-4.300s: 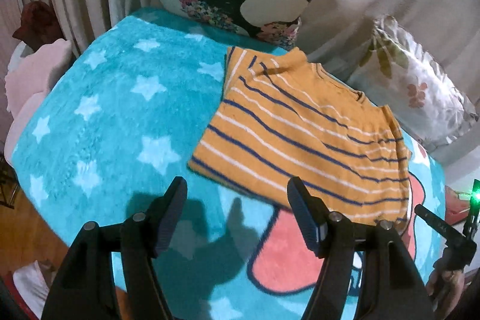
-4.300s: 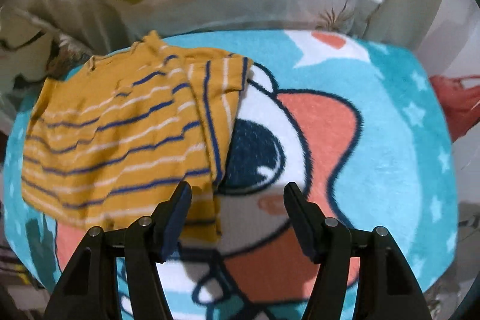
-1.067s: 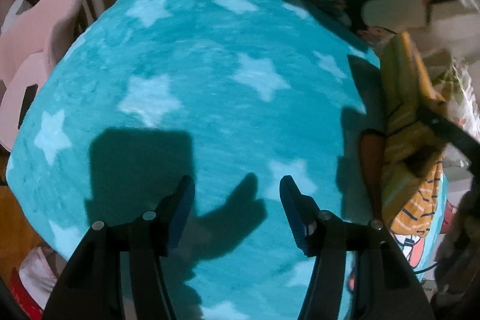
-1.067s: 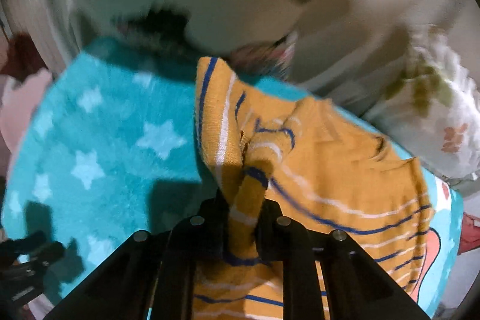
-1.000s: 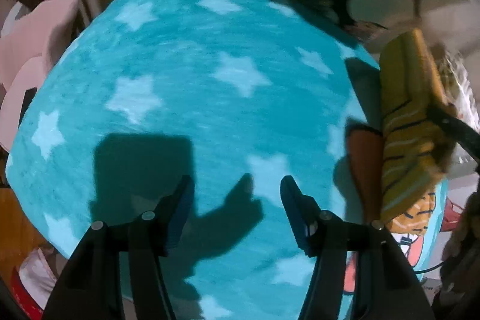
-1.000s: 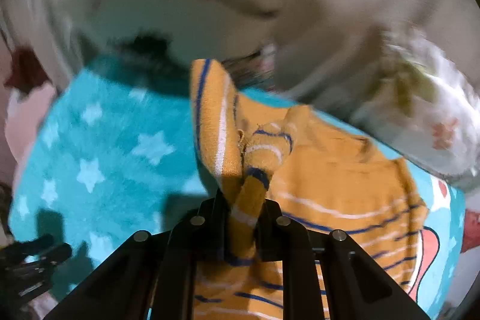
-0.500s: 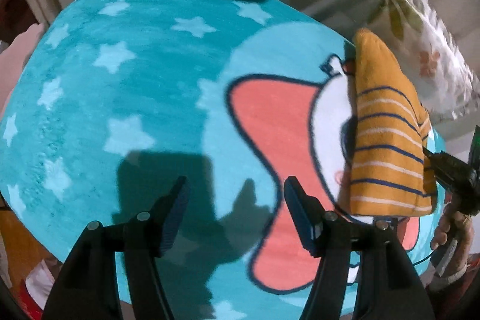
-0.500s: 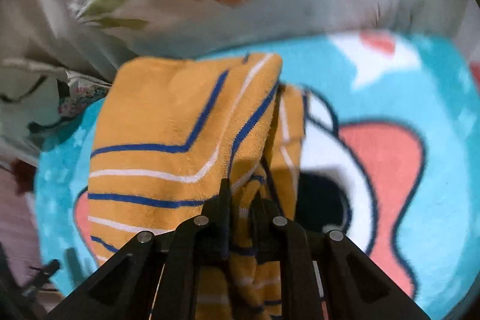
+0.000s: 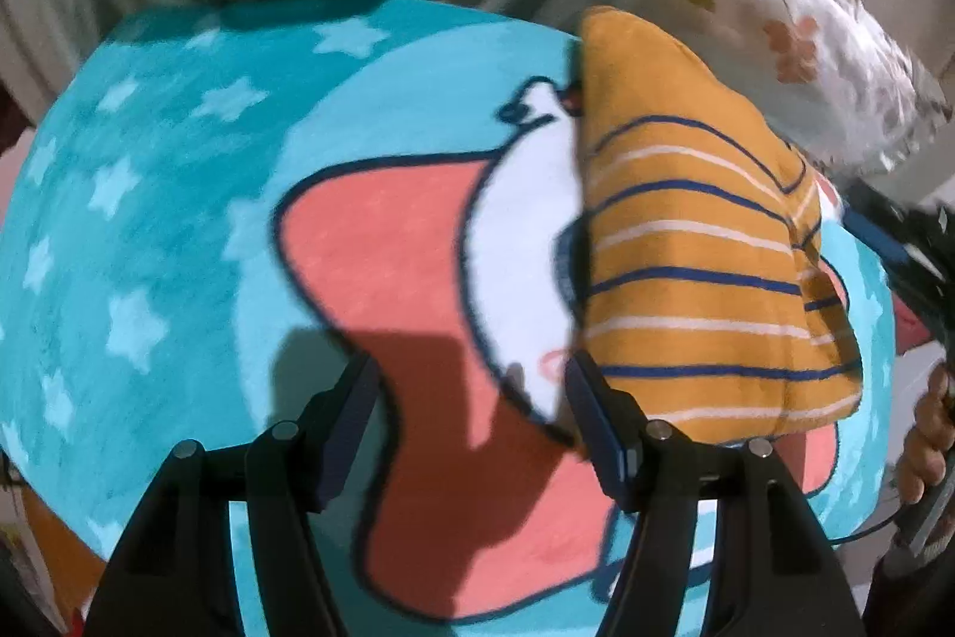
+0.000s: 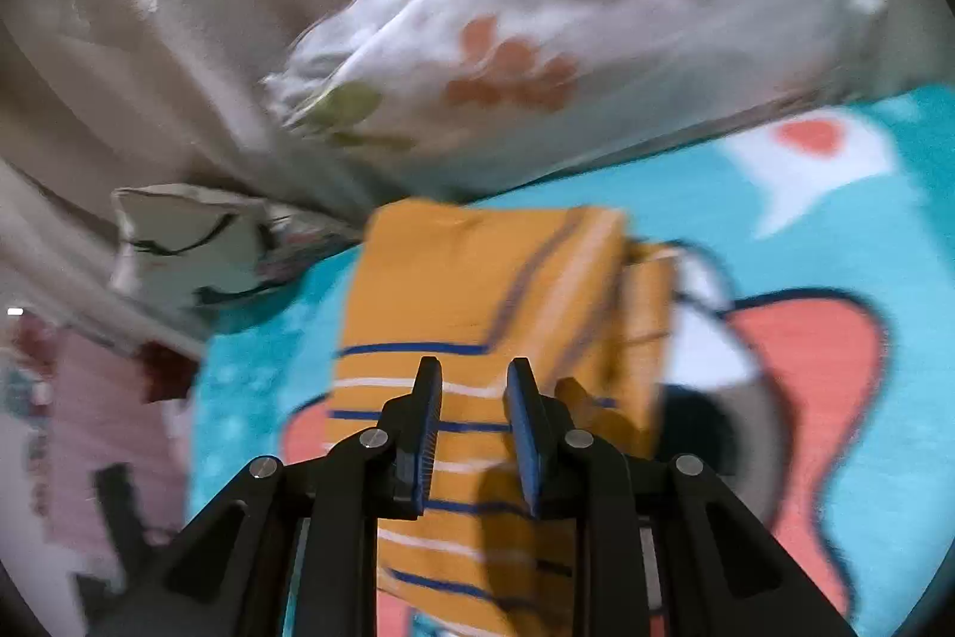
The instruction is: Fold small clothes
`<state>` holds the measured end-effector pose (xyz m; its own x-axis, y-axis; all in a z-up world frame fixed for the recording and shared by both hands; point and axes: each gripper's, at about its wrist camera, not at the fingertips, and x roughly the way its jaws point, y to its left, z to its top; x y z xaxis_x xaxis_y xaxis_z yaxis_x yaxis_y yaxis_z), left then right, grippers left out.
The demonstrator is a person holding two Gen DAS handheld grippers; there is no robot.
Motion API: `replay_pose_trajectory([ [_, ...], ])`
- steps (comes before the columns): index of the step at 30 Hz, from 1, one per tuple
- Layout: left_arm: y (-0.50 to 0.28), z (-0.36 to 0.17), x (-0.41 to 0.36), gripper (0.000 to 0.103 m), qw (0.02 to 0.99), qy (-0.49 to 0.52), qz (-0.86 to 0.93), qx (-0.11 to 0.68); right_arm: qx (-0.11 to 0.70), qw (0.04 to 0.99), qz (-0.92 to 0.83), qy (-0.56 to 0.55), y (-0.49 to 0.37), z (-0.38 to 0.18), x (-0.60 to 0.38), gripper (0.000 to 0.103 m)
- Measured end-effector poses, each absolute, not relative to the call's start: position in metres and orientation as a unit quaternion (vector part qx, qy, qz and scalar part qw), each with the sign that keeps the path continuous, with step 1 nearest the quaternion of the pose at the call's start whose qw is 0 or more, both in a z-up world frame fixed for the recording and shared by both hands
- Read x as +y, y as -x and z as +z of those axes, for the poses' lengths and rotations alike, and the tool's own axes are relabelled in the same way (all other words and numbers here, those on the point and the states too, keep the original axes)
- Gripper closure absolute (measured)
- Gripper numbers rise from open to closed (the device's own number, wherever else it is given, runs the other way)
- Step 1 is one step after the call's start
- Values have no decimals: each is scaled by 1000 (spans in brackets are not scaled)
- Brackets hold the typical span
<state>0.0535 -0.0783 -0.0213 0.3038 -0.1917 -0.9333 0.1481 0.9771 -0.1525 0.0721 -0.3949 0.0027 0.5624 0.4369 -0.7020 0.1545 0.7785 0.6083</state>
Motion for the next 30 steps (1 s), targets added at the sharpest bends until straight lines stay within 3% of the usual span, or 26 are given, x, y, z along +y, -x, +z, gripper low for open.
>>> replay_pose_trajectory([
  [5, -50, -12, -105, 38, 812, -4, -114, 572, 524, 821, -3, -227, -101, -41, -388, 82],
  [10, -44, -4, -112, 34, 823, -39, -104, 557, 525, 806, -36, -272, -93, -43, -412, 81],
  [13, -43, -4, -116, 34, 827, -61, -94, 550, 511, 817, -36, -265, -71, -22, -409, 75],
  [17, -39, -4, -124, 34, 830, -76, -89, 546, 500, 832, -14, -239, -45, -3, -396, 75],
  [24, -29, -2, -135, 34, 830, -82, -93, 544, 529, 813, 14, -244, -29, -34, -383, 74],
  [30, -25, -5, -141, 34, 828, -83, -95, 547, 536, 807, 18, -246, -27, -40, -389, 64],
])
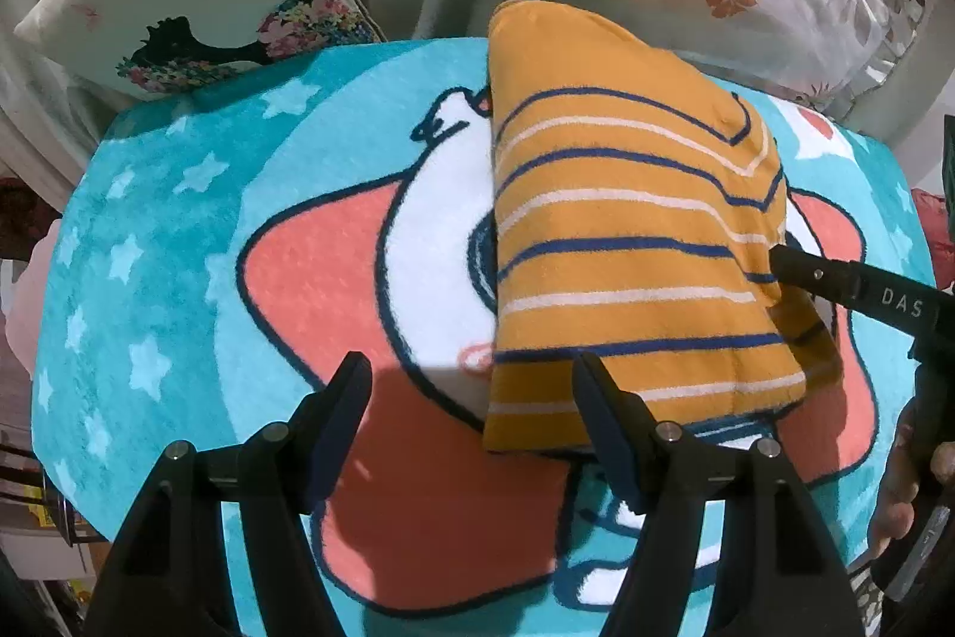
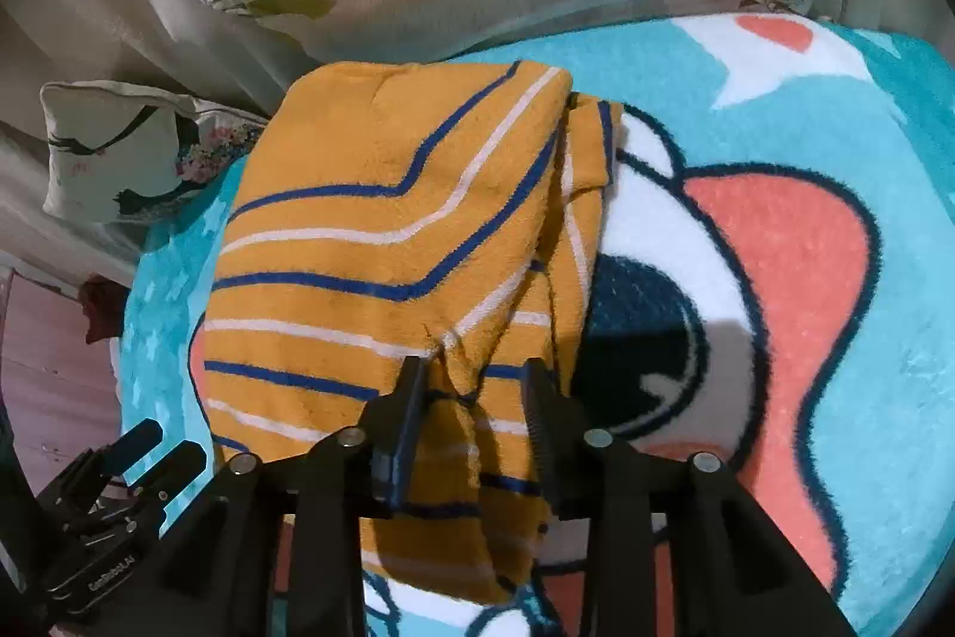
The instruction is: Fold small clothes
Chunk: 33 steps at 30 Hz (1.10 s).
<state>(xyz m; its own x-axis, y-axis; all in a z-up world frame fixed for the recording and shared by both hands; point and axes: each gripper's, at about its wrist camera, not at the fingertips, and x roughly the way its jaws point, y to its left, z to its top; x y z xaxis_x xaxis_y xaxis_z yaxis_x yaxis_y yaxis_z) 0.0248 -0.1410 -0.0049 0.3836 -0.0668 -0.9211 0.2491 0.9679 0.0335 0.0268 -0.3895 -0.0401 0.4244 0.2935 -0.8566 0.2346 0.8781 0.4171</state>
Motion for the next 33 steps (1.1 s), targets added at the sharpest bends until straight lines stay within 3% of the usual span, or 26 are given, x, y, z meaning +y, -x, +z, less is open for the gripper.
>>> replay_pose_trajectory([
  [6, -31, -11, -141, 34, 825, -82, -94, 552, 516, 809, 9, -280, -21, -27, -415, 53],
  [9, -36, -15, -139, 34, 822, -76, -92, 557, 516, 807, 10, -286, -26, -29, -423, 40],
  [15, -60, -21, -123, 33, 815, -23, -115, 567, 514, 793, 20, -326, -35, -43, -438, 39],
  [17, -71, -23, -115, 25, 816, 4, -129, 564, 509, 790, 30, -341, -39, -47, -440, 39],
  [27, -140, -52, -112, 16, 774, 83, -226, 586, 495, 763, 59, -411, -59, -75, -441, 36],
  [33, -168, -76, -114, 4, 731, 188, -252, 606, 449, 728, 81, -511, -68, -98, -453, 25],
])
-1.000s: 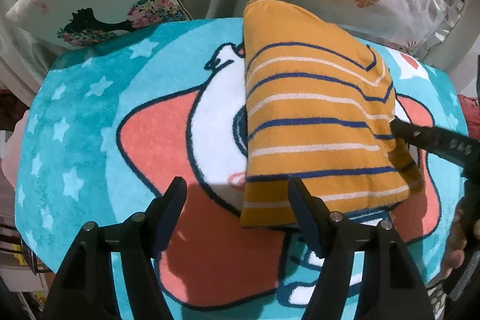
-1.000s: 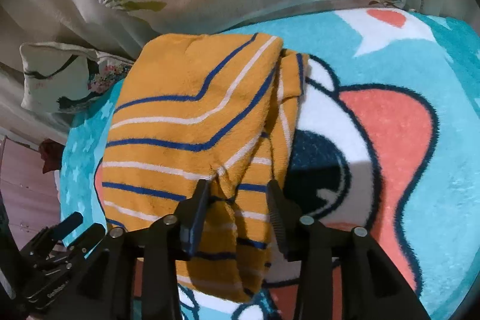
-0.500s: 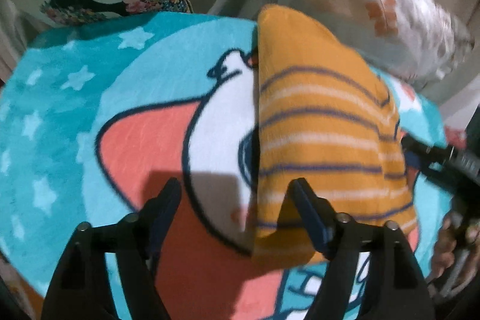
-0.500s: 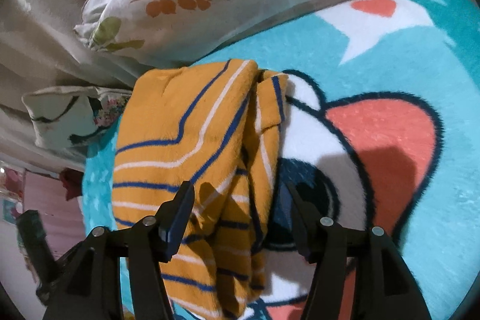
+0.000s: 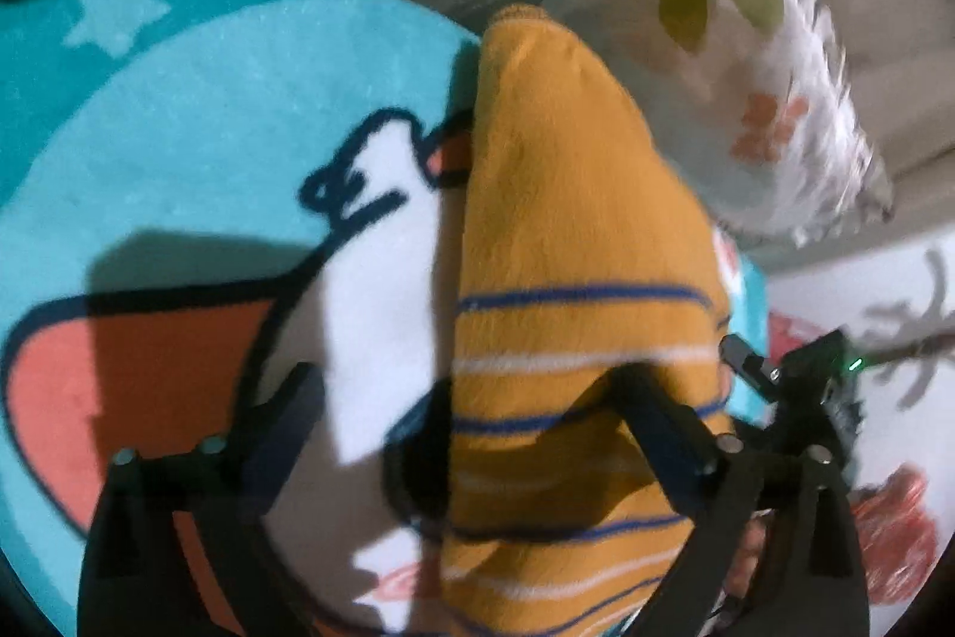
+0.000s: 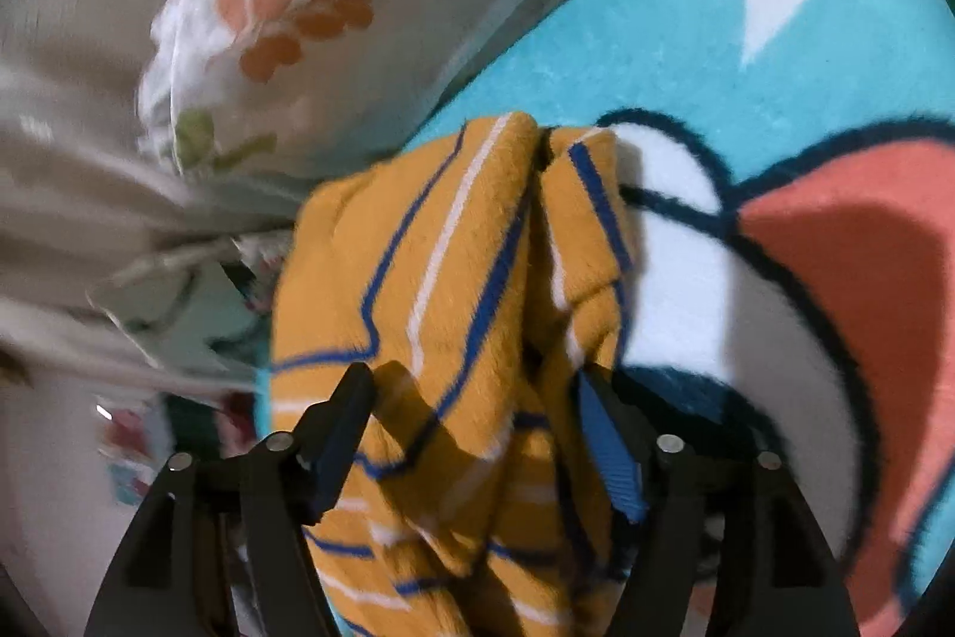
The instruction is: Fold small clothes
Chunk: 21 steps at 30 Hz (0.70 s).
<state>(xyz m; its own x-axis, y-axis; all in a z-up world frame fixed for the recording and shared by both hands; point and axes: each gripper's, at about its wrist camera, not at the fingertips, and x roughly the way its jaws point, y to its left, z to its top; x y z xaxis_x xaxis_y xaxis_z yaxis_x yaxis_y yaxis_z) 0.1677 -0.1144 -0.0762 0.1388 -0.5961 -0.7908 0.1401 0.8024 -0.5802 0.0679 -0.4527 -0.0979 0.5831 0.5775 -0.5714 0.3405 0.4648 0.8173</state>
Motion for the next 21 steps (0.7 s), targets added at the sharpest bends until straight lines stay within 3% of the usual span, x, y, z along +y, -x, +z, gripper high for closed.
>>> replay_pose_trajectory([
  [6, -164, -72, -126, 4, 694, 254, -303, 602, 425, 709, 91, -555, -67, -108, -456, 21],
  [10, -162, -75, -148, 4, 714, 187, -296, 606, 414, 707, 109, -563, -62, -110, -458, 22],
  [18, -162, -83, -183, 3, 711, 178, -307, 607, 435, 693, 122, -561, -65, -111, -462, 22],
  [19, -162, -83, -183, 5, 713, 179, -302, 607, 442, 697, 118, -552, -66, -109, -460, 22],
  [21, -161, -79, -183, 18, 718, 177, -291, 607, 463, 708, 98, -523, -69, -101, -453, 26],
])
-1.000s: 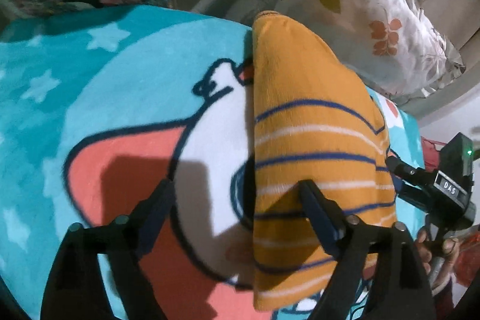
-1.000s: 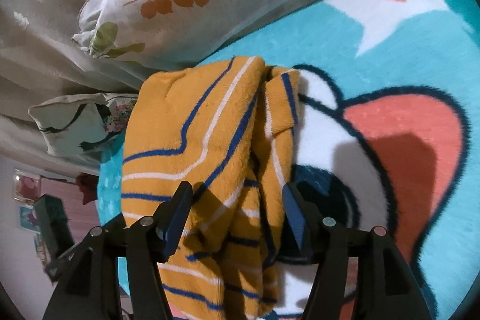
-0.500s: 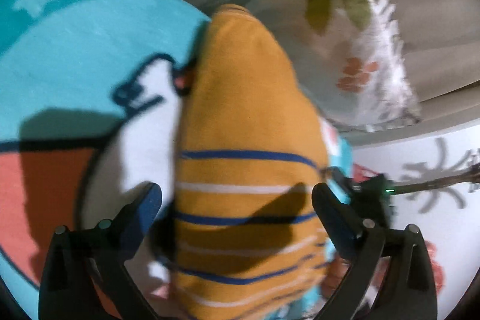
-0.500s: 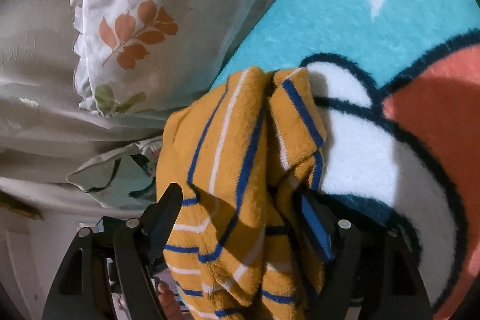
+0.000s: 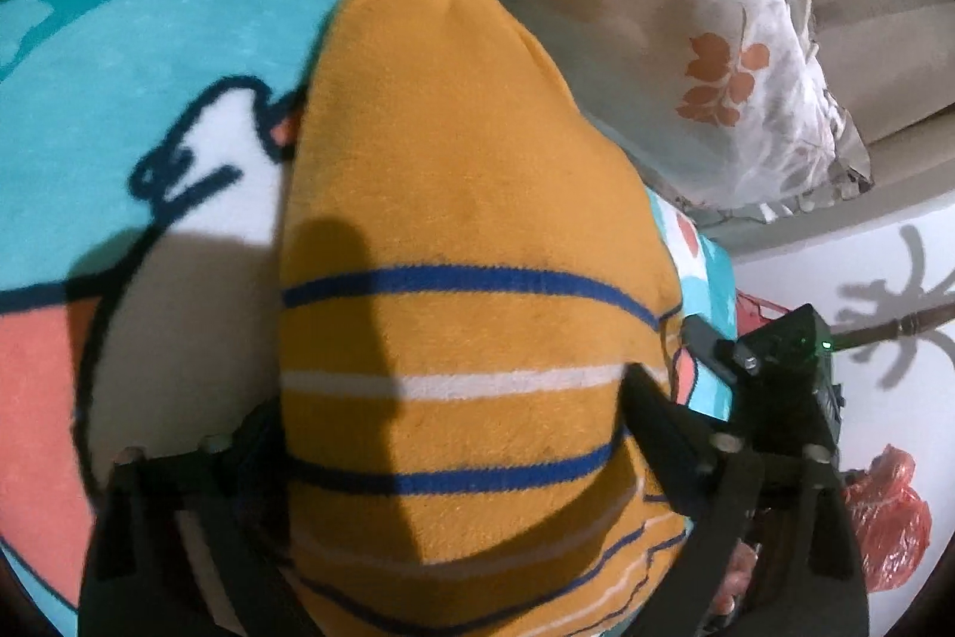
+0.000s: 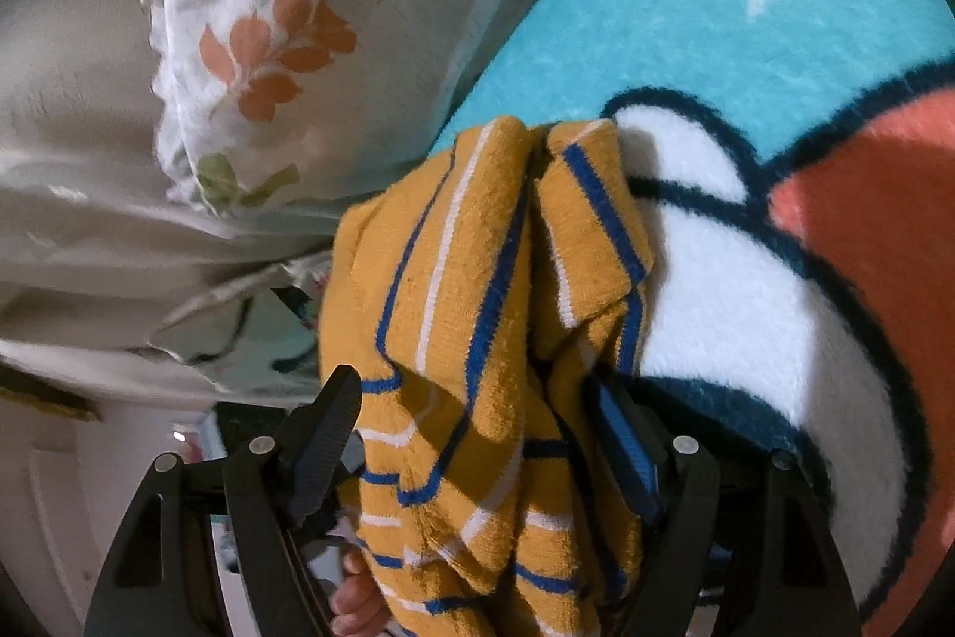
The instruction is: Fold small clothes
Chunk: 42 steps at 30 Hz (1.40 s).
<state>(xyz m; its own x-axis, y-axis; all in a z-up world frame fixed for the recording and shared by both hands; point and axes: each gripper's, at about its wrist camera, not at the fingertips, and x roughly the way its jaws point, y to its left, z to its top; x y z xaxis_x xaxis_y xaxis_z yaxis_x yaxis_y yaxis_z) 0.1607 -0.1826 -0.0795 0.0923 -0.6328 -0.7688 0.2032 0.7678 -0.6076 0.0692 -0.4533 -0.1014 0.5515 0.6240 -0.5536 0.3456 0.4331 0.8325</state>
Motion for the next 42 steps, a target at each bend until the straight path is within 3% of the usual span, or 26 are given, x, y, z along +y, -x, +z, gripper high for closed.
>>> replay_pose_trajectory([
  [2, -159, -74, -178, 36, 720, 174, -289, 606, 483, 714, 92, -499, -76, -95, -441, 42],
  [4, -159, -66, -175, 48, 722, 174, -291, 603, 483, 711, 102, -501, -78, -93, -434, 49],
  [7, -159, -55, -165, 52, 723, 187, -292, 597, 469, 714, 115, -507, -80, -86, -426, 52],
  [14, -150, -36, -147, 52, 744, 169, -273, 586, 473, 735, 153, -460, -89, -68, -390, 52],
  [33, -158, -44, -132, 52, 747, 107, -265, 601, 471, 727, 144, -478, -81, -81, -370, 51],
  [36, -157, -51, -127, 45, 745, 115, -266, 600, 480, 724, 136, -476, -84, -86, -367, 48],
  [38, -156, -56, -122, 36, 748, 120, -266, 597, 485, 721, 133, -477, -82, -91, -367, 40],
  [42, -152, -68, -117, 28, 735, 139, -271, 605, 482, 716, 134, -488, -81, -97, -368, 39],
])
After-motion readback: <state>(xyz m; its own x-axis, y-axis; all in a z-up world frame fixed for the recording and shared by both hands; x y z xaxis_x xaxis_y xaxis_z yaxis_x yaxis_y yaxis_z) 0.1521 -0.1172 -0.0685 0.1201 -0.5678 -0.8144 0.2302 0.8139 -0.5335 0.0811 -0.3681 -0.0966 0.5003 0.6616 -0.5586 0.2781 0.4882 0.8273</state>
